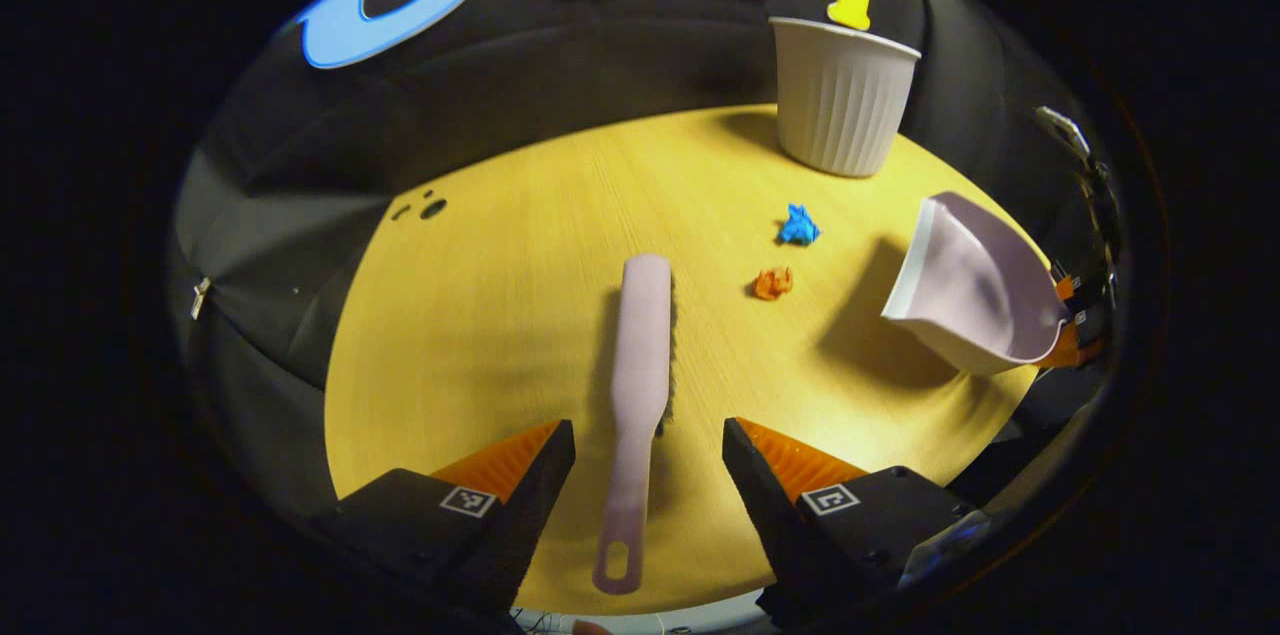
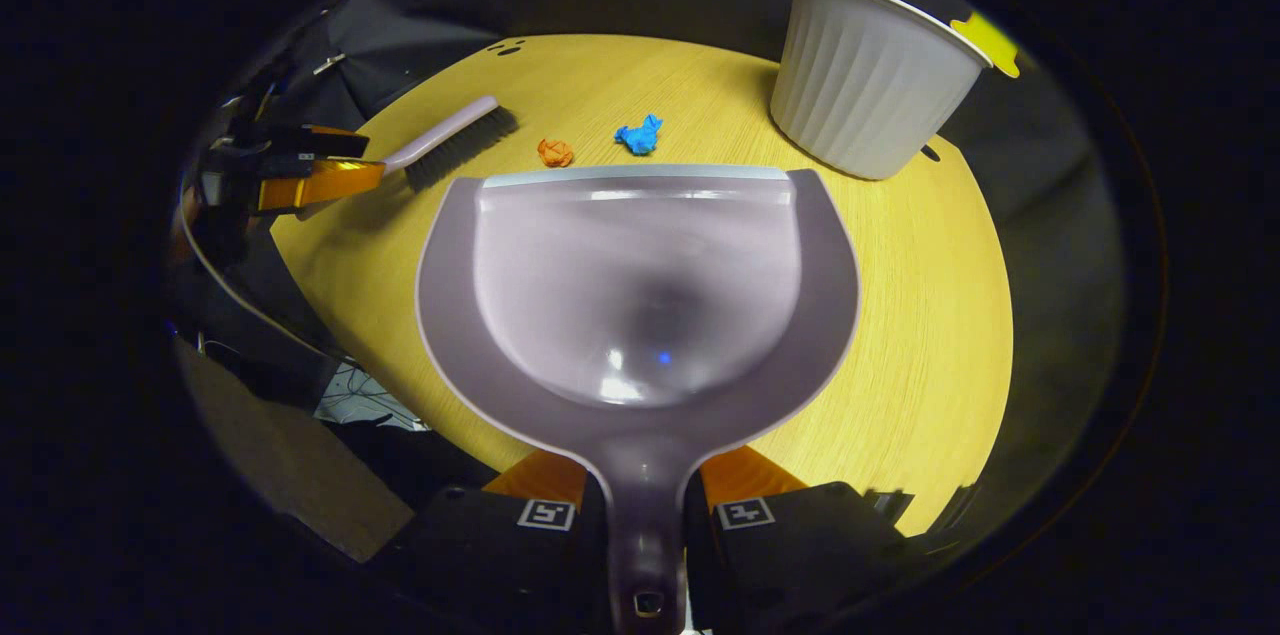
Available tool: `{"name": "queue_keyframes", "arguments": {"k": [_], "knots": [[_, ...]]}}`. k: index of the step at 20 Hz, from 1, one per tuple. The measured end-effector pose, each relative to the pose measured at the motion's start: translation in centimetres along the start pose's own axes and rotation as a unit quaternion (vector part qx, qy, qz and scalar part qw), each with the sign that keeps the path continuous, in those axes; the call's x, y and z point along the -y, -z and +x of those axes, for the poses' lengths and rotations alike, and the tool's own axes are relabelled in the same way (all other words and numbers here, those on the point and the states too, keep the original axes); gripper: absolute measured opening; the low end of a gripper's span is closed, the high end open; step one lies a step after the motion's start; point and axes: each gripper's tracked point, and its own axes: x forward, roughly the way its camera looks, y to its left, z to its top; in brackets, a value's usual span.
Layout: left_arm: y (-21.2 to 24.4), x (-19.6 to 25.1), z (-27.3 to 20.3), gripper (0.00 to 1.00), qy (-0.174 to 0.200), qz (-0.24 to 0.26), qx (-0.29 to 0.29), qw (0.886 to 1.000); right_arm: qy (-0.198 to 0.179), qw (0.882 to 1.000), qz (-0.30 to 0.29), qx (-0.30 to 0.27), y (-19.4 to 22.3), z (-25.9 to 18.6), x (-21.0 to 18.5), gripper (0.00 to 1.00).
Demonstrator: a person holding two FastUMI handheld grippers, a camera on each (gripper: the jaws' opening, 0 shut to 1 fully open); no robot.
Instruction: Pick up the small broom and dustpan from the desktop, sweep the trash into the dustpan with the broom, and then empty the trash into the garbage bin.
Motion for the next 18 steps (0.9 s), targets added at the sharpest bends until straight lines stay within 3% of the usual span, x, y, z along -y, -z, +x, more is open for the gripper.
{"name": "queue_keyframes", "arguments": {"k": [1, 5, 6, 7, 8, 9, 10, 11, 12, 16, 17, 18], "knots": [[0.6, -0.1, 0.9, 0.94, 0.006, -0.001, -0.018, 1.0, 0.001, 1.0, -0.001, -0.001, 0.1, -0.1, 0.0, 0.32], [1.4, -0.6, 3.3, 0.9, 0.016, -0.022, -0.057, 0.998, 0.004, 1.0, -0.001, -0.011, 0.6, -0.2, 0.4, 0.41], [1.5, -0.6, 3.6, 0.89, 0.019, -0.022, -0.063, 0.998, 0.006, 1.0, -0.003, -0.014, 0.7, -0.1, 0.5, 0.33], [1.8, -0.5, 3.9, 0.89, 0.022, -0.02, -0.071, 0.997, 0.007, 1.0, -0.006, -0.017, 0.8, 0.0, 0.6, 0.33], [1.8, -0.3, 4.1, 0.88, 0.024, -0.016, -0.077, 0.997, 0.007, 1.0, -0.007, -0.02, 0.9, 0.1, 0.5, 0.41], [1.9, -0.2, 4.4, 0.87, 0.025, -0.012, -0.083, 0.996, 0.007, 1.0, -0.008, -0.022, 0.9, 0.2, 0.6, 0.39], [1.9, -0.2, 4.6, 0.81, 0.025, -0.007, -0.088, 0.996, 0.006, 1.0, -0.008, -0.023, 0.8, 0.2, 0.6, 0.36], [2.0, -0.1, 4.9, 0.78, 0.027, -0.005, -0.092, 0.995, 0.004, 1.0, -0.007, -0.024, 0.8, 0.2, 0.6, 0.41], [1.8, 0.2, 5.1, 0.72, 0.033, -0.008, -0.091, 0.995, 0.002, 1.0, -0.006, -0.026, 0.6, 0.4, 0.5, 0.36], [1.5, 0.1, 5.5, 0.65, 0.035, -0.005, -0.095, 0.995, -0.004, 0.999, -0.008, -0.031, 0.1, 0.6, 0.5, 0.41], [1.4, -0.1, 5.3, 0.58, 0.035, -0.005, -0.094, 0.995, -0.006, 0.999, -0.011, -0.034, 0.0, 0.4, 0.6, 0.41], [1.7, 0.0, 5.6, 0.36, 0.035, -0.007, -0.101, 0.994, -0.007, 0.999, -0.016, -0.038, -0.1, 0.4, 0.7, 0.36]]}}
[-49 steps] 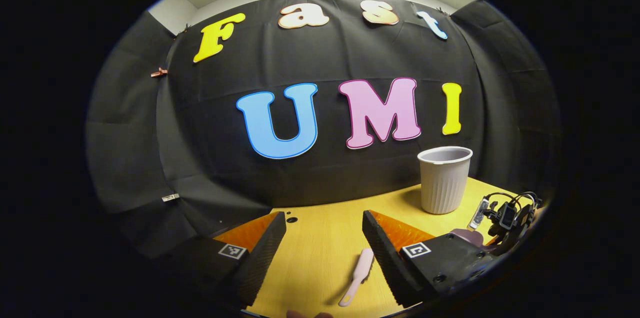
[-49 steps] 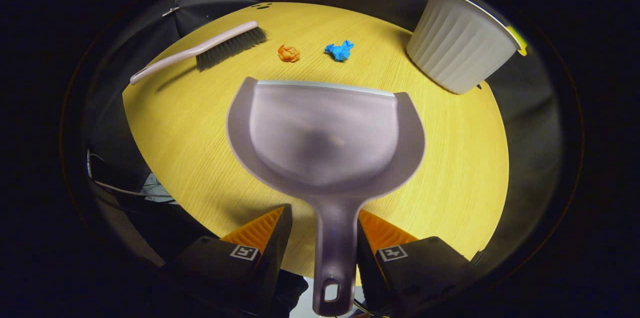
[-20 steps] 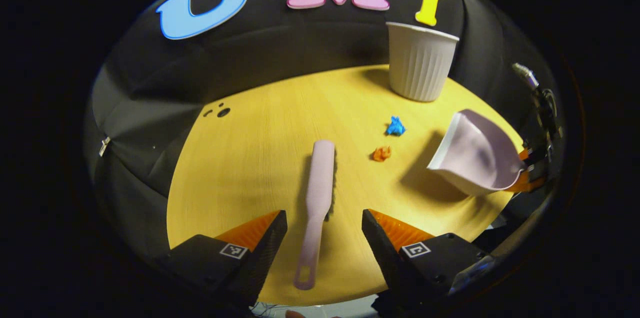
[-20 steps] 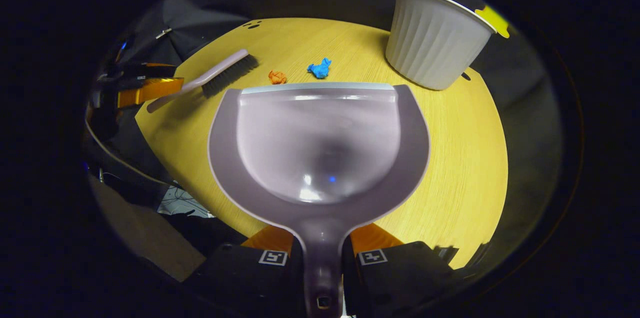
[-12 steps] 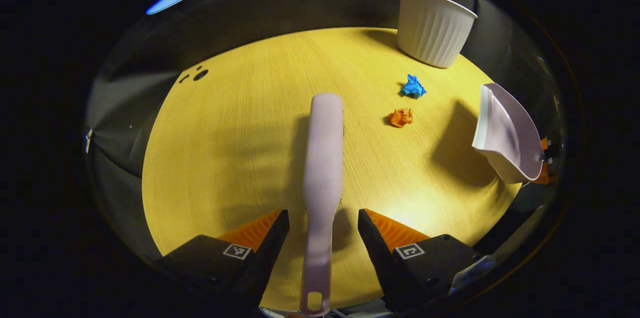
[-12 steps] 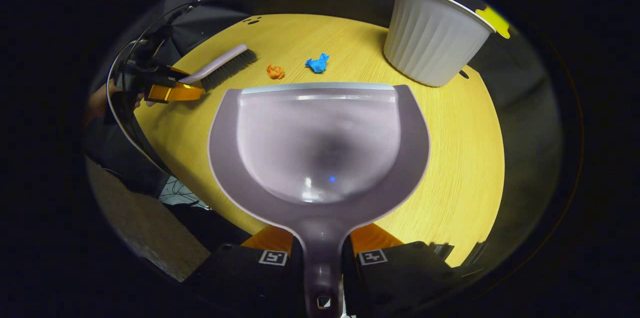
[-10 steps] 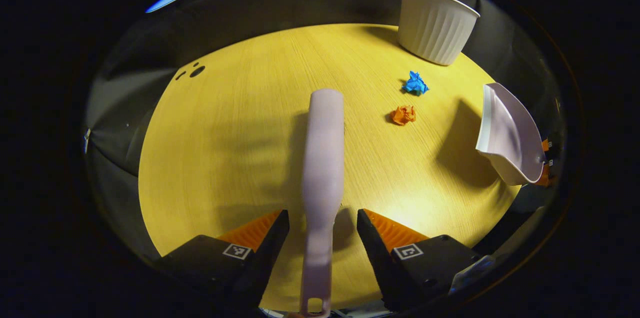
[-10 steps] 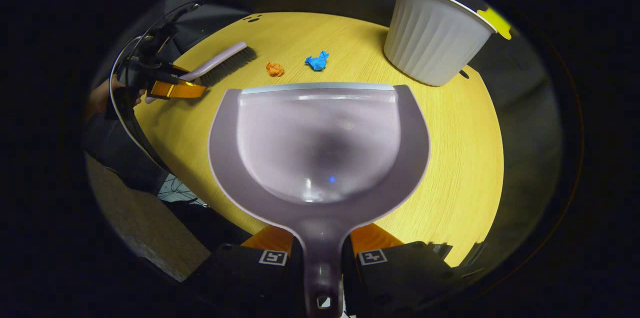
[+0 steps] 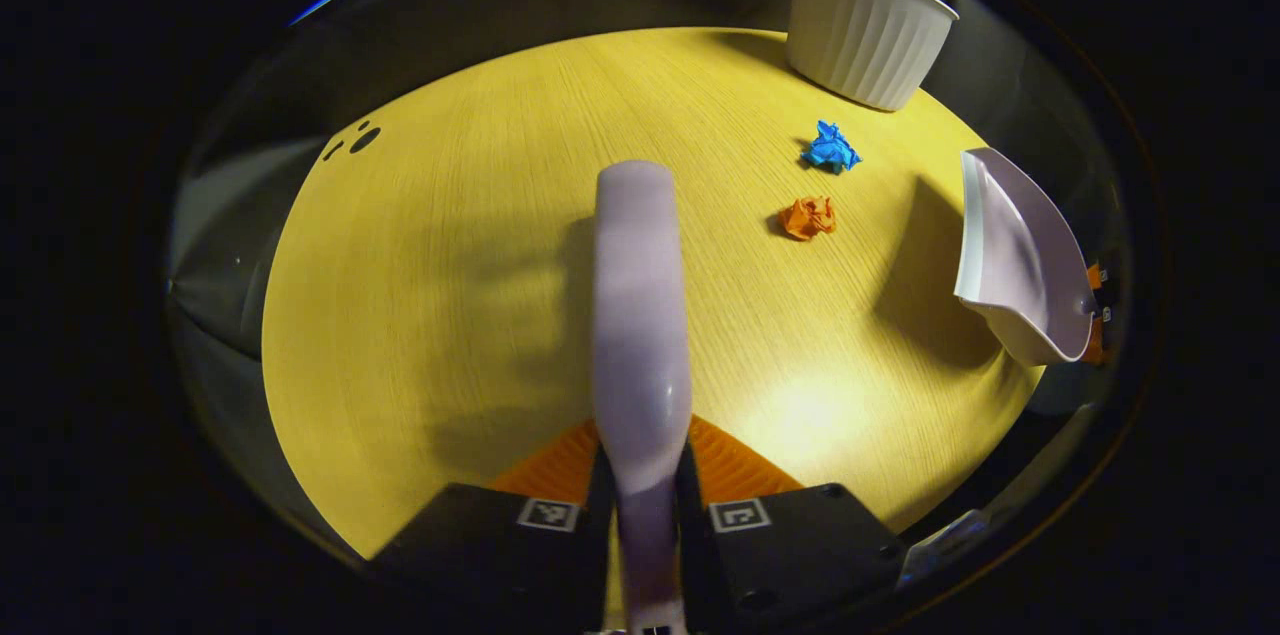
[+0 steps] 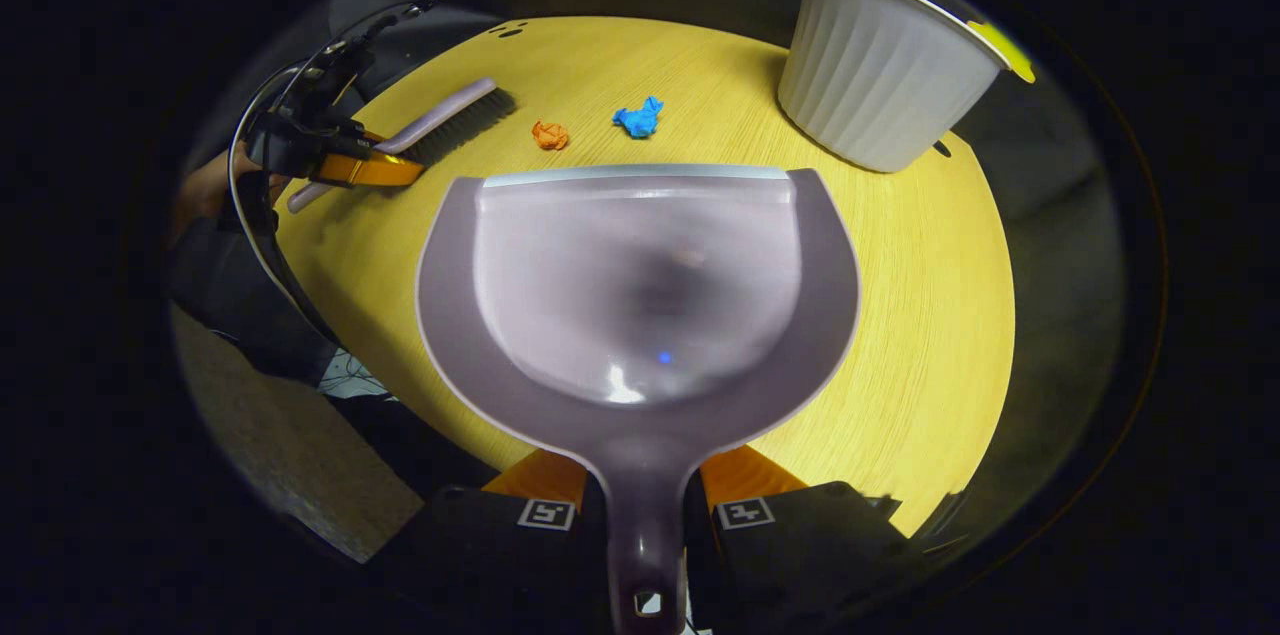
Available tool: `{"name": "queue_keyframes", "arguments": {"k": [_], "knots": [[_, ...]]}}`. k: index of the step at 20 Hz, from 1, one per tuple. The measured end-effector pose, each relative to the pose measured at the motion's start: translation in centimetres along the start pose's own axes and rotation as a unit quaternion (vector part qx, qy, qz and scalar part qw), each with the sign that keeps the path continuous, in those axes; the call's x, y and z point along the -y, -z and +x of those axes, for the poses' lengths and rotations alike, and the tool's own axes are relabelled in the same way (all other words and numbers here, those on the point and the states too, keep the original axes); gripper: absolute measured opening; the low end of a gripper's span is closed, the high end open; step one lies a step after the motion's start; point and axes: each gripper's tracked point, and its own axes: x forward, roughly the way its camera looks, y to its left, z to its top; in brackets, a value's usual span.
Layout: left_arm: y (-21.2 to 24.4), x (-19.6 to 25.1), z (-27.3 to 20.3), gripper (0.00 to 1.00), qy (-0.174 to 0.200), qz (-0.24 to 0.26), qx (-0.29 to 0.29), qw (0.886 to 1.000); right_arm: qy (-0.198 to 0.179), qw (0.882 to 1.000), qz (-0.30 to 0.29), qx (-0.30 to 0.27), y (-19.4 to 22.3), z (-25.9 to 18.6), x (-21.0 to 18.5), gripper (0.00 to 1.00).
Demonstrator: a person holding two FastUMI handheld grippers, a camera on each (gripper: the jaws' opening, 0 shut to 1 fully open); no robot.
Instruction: Pick up the small broom and dustpan from the desktop, sweep the trash into the dustpan with the broom, and then empty the trash into the garbage bin.
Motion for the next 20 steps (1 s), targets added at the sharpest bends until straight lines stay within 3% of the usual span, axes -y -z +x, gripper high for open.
{"name": "queue_keyframes", "arguments": {"k": [2, 4, 8, 9, 10, 11, 17, 18, 20], "knots": [[-0.8, -0.5, -0.3, 0.29, -0.008, -0.008, 0.005, 1.0, -0.007, 1.0, -0.011, -0.019, 0.0, -0.1, 0.3, 0.41], [-1.9, -0.7, -0.5, 0.25, -0.01, -0.006, 0.015, 1.0, -0.016, 0.999, -0.024, -0.041, 0.0, 0.0, 0.3, 0.33], [-5.9, -0.4, -0.9, 0.27, -0.008, 0.039, 0.043, 0.998, -0.023, 0.995, -0.051, -0.084, -0.5, -0.5, 0.8, 0.41], [-6.8, -0.1, -0.7, 0.24, -0.005, 0.05, 0.045, 0.998, -0.025, 0.994, -0.055, -0.094, -0.7, -0.7, 0.9, 0.36], [-7.6, 0.3, -0.3, 0.24, -0.001, 0.061, 0.045, 0.997, -0.028, 0.993, -0.058, -0.101, -1.1, -0.7, 1.0, 0.41], [-8.5, 0.6, 0.0, 0.26, 0.001, 0.071, 0.046, 0.996, -0.03, 0.992, -0.061, -0.11, -1.2, -0.5, 1.1, 0.36], [-11.7, 3.6, 2.8, 0.26, 0.029, 0.114, 0.035, 0.992, -0.026, 0.986, -0.078, -0.144, -1.7, 0.0, 1.7, 0.36], [-11.9, 4.1, 3.2, 0.26, 0.035, 0.12, 0.031, 0.992, -0.024, 0.985, -0.082, -0.147, -1.7, 0.1, 1.7, 0.32], [-11.9, 5.2, 4.0, 0.26, 0.049, 0.132, 0.02, 0.99, -0.023, 0.984, -0.092, -0.152, -1.6, 0.4, 1.7, 0.41]]}}
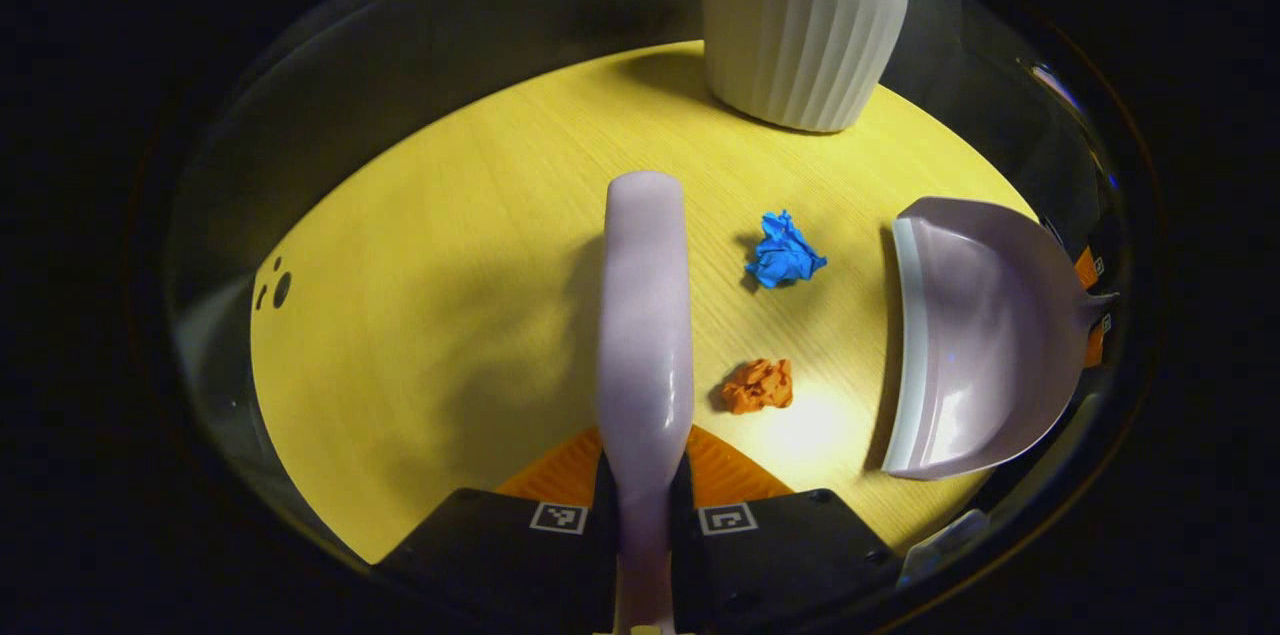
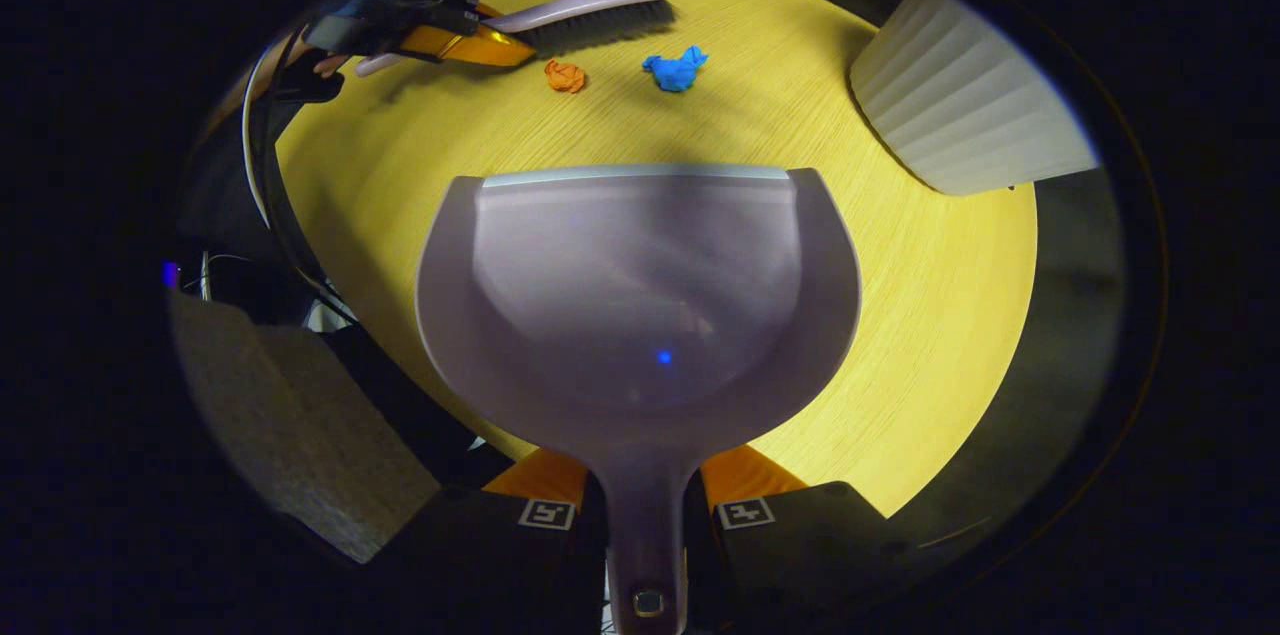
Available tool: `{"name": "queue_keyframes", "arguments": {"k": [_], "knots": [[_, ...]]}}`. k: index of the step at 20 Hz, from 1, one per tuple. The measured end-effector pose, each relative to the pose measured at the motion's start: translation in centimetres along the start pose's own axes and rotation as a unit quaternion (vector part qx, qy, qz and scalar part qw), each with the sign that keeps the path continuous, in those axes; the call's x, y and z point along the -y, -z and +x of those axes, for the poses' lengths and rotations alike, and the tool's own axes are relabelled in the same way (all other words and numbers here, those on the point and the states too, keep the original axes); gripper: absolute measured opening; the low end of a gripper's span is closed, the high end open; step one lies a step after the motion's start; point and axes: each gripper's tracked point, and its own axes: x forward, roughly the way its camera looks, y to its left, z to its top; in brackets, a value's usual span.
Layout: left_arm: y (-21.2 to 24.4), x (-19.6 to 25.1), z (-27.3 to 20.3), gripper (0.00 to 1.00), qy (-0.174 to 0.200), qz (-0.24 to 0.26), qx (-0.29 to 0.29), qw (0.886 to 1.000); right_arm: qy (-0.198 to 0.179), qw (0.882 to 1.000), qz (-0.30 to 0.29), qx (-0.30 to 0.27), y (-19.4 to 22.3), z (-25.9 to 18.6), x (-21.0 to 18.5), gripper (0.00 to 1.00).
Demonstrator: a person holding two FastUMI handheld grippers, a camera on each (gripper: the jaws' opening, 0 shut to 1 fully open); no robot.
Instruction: Pick up the small broom and dustpan from the desktop, sweep the trash into the dustpan with the broom, and then empty the trash into the garbage bin.
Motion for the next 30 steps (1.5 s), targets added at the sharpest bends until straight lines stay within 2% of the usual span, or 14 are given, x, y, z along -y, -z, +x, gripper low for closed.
{"name": "queue_keyframes", "arguments": {"k": [3, 7, 9, 10, 13, 14, 15, 18, 19, 20, 21, 22, 26, 30], "knots": [[-0.5, 1.6, 0.7, 0.26, 0.024, 0.006, -0.005, 1.0, 0.003, 1.0, -0.009, -0.002, 0.0, 0.2, 0.2, 0.32], [-0.6, 4.0, 0.6, 0.27, 0.066, 0.021, -0.014, 0.998, 0.003, 1.0, -0.011, -0.002, -0.2, 0.5, 0.4, 0.41], [-0.3, 5.6, 0.1, 0.26, 0.091, 0.022, -0.018, 0.995, 0.0, 1.0, -0.011, 0.0, 0.0, 0.2, 0.3, 0.33], [-0.1, 6.5, -0.1, 0.26, 0.105, 0.021, -0.021, 0.994, 0.0, 1.0, -0.012, 0.001, -0.1, 0.4, 0.4, 0.37], [0.7, 10.2, -1.0, 0.26, 0.164, 0.009, -0.035, 0.986, 0.0, 1.0, -0.017, 0.004, 0.1, 0.8, 0.6, 0.37], [1.0, 11.4, -1.6, 0.26, 0.185, 0.005, -0.04, 0.982, 0.001, 1.0, -0.019, 0.005, 0.2, 1.0, 0.8, 0.33], [1.2, 12.4, -2.0, 0.26, 0.198, 0.001, -0.043, 0.979, 0.002, 1.0, -0.022, 0.007, 0.3, 1.1, 0.8, 0.36], [0.7, 14.2, -3.2, 0.26, 0.235, -0.05, -0.047, 0.97, 0.006, 0.999, -0.021, 0.027, 0.5, 1.9, 0.8, 0.33], [0.6, 15.6, -4.0, 0.26, 0.26, -0.083, -0.053, 0.961, 0.006, 0.999, -0.017, 0.033, 0.2, 2.3, 0.8, 0.36], [0.7, 16.0, -4.5, 0.26, 0.264, -0.097, -0.056, 0.958, 0.007, 0.999, -0.013, 0.036, 0.1, 2.3, 0.7, 0.41], [0.9, 16.0, -4.8, 0.26, 0.257, -0.103, -0.054, 0.959, 0.007, 0.999, -0.009, 0.044, 0.0, 2.5, 0.5, 0.33], [0.9, 15.9, -5.2, 0.26, 0.247, -0.108, -0.048, 0.962, 0.008, 0.998, -0.004, 0.056, -0.3, 2.5, 0.4, 0.41], [-0.5, 14.1, -6.2, 0.26, 0.195, -0.118, 0.0, 0.974, 0.013, 0.995, 0.015, 0.102, -1.0, 2.5, 0.5, 0.36], [-1.0, 10.1, -7.1, 0.26, 0.109, -0.125, 0.058, 0.984, 0.022, 0.991, 0.053, 0.124, -1.1, 1.1, 0.1, 0.37]]}}
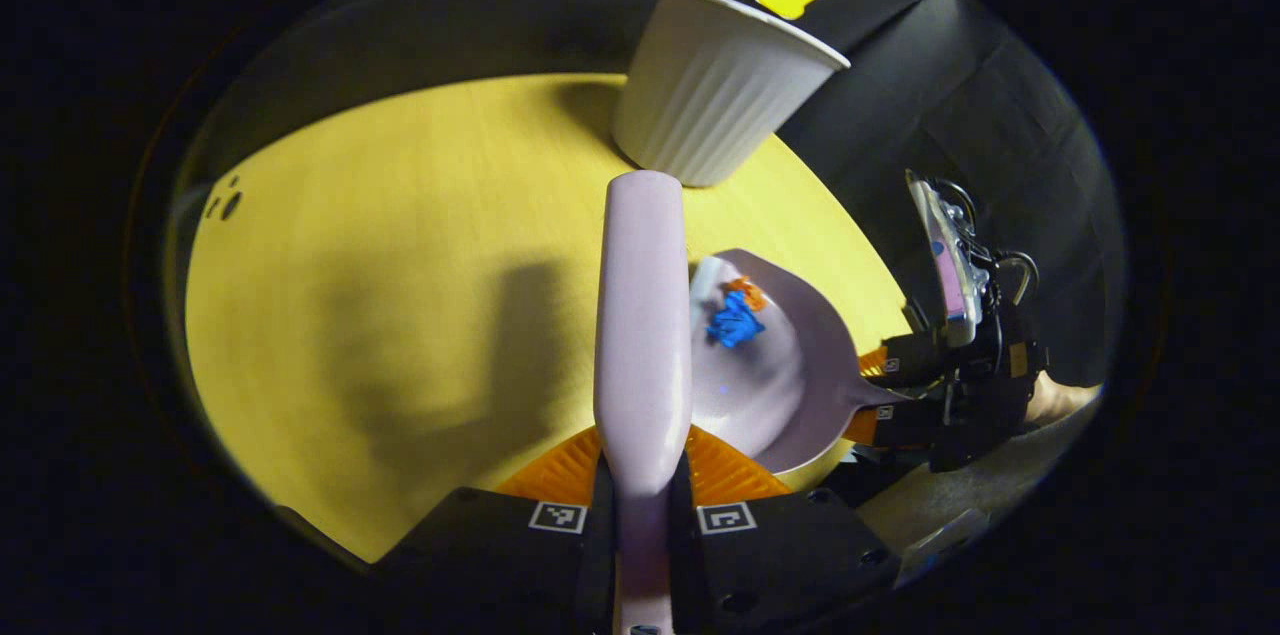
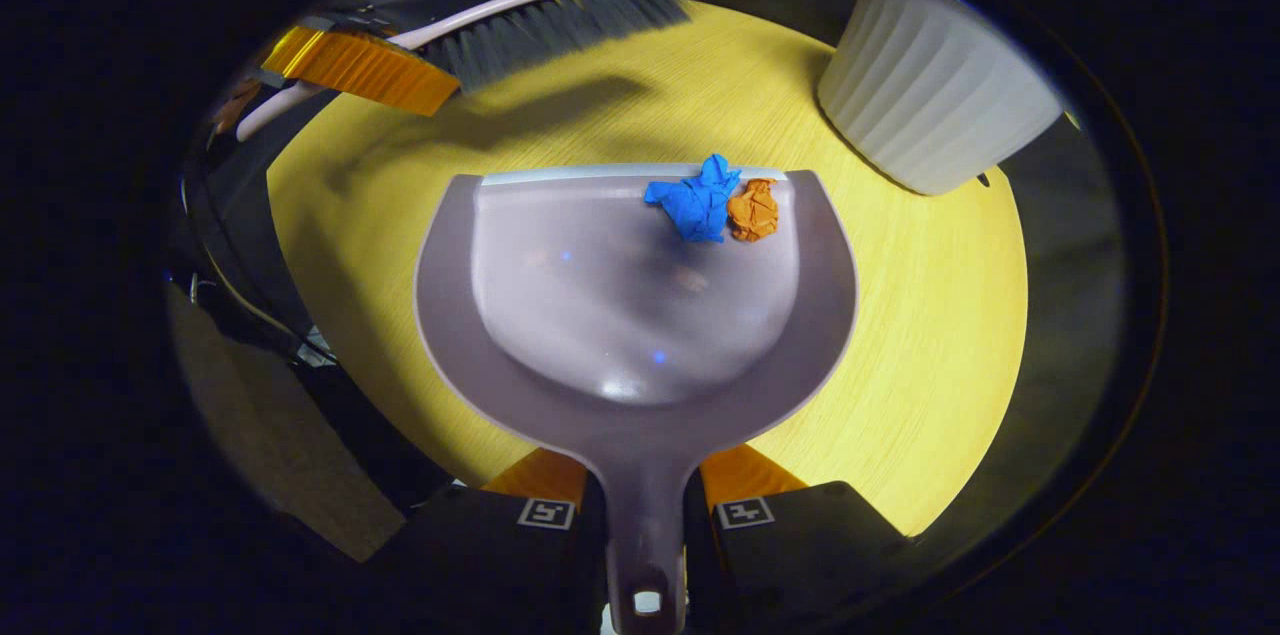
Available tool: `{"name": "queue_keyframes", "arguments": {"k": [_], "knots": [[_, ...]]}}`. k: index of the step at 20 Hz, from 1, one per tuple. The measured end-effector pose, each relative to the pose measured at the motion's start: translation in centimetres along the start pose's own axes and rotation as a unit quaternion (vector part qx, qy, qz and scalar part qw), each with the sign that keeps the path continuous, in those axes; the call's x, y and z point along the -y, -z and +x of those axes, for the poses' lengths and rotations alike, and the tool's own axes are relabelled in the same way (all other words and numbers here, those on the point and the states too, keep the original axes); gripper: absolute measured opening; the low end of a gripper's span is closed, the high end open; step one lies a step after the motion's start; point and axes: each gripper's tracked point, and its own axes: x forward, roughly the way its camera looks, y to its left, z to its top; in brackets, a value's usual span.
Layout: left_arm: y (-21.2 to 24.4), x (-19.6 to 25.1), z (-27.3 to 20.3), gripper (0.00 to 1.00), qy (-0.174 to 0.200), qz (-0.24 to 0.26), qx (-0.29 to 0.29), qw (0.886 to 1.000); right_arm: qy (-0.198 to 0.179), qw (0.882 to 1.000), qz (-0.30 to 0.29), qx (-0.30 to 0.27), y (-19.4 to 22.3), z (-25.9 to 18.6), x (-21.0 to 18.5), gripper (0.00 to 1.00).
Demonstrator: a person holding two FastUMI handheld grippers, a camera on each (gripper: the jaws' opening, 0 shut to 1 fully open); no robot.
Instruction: Pick up the small broom and dustpan from the desktop, sweep the trash into the dustpan with the broom, and then empty the trash into the garbage bin.
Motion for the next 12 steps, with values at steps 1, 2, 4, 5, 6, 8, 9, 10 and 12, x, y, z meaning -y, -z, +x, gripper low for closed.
{"name": "queue_keyframes", "arguments": {"k": [1, 2, 4, 5, 6, 8, 9, 10, 12], "knots": [[-0.3, -0.6, -0.2, 0.26, -0.021, 0.004, 0.012, 1.0, 0.002, 1.0, 0.013, 0.003, 0.1, -1.0, 0.0, 0.36], [-0.3, -1.3, -0.2, 0.26, -0.037, 0.007, 0.022, 0.999, 0.007, 1.0, 0.025, 0.005, 0.0, -2.0, 0.1, 0.37], [-0.2, -1.8, -0.4, 0.26, -0.049, 0.004, 0.029, 0.998, 0.02, 0.999, 0.049, 0.011, -0.3, -3.4, 0.8, 0.37], [0.0, -1.8, -0.6, 0.26, -0.049, -0.002, 0.031, 0.998, 0.027, 0.998, 0.06, 0.016, -0.7, -4.5, 1.5, 0.36], [0.5, -2.1, -0.9, 0.26, -0.05, -0.009, 0.033, 0.998, 0.037, 0.997, 0.071, 0.019, -1.0, -5.7, 2.2, 0.36], [1.5, -2.5, -1.2, 0.26, -0.052, -0.019, 0.037, 0.998, 0.059, 0.993, 0.097, 0.026, -1.7, -8.5, 3.8, 0.36], [2.2, -2.7, -1.3, 0.26, -0.052, -0.021, 0.036, 0.998, 0.072, 0.99, 0.114, 0.03, -2.2, -10.0, 4.8, 0.36], [3.3, -3.2, -1.8, 0.26, -0.049, -0.02, 0.035, 0.998, 0.083, 0.987, 0.129, 0.036, -2.8, -11.4, 5.8, 0.36], [5.2, -4.0, -2.3, 0.26, -0.048, -0.009, 0.029, 0.998, 0.1, 0.98, 0.159, 0.06, -4.5, -15.0, 8.0, 0.36]]}}
